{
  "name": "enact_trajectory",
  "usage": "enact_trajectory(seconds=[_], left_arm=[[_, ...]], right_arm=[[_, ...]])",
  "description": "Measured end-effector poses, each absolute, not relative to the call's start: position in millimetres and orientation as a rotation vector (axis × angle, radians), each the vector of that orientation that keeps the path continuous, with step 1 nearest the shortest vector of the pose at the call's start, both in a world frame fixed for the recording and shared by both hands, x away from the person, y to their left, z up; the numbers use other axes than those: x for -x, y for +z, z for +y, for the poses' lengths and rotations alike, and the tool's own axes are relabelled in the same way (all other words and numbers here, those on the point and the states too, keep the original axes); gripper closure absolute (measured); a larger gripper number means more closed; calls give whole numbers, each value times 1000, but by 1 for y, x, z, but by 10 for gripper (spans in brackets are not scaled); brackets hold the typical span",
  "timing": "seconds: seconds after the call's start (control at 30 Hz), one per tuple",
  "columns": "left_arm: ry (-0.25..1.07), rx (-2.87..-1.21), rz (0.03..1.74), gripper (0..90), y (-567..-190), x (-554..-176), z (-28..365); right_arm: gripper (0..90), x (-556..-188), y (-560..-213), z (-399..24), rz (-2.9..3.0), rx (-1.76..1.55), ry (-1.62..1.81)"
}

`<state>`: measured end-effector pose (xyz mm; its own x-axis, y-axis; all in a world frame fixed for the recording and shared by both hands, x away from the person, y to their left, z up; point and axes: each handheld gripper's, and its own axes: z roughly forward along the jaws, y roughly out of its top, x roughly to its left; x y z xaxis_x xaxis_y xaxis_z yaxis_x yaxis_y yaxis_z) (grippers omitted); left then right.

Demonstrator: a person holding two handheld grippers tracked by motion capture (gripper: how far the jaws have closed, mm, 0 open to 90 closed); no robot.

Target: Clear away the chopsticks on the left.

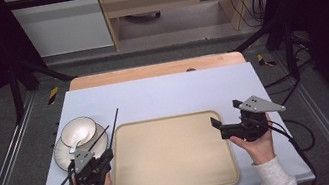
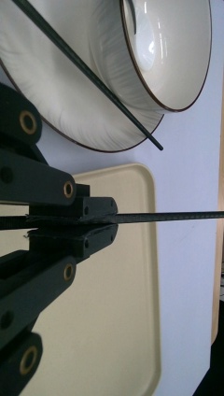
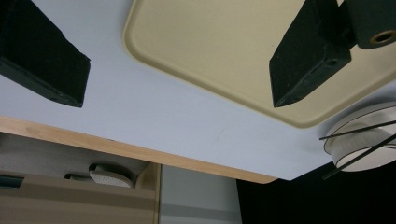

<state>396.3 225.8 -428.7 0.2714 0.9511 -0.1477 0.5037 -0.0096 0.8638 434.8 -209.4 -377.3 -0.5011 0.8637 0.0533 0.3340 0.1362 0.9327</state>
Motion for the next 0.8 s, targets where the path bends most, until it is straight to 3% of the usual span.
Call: enact_trajectory(seconds=[0.8], left_arm=[[665,-1589,1485,854,-474,-385,205]], right_arm=[[59,-439,-384,-203,1946,-1147,1336]])
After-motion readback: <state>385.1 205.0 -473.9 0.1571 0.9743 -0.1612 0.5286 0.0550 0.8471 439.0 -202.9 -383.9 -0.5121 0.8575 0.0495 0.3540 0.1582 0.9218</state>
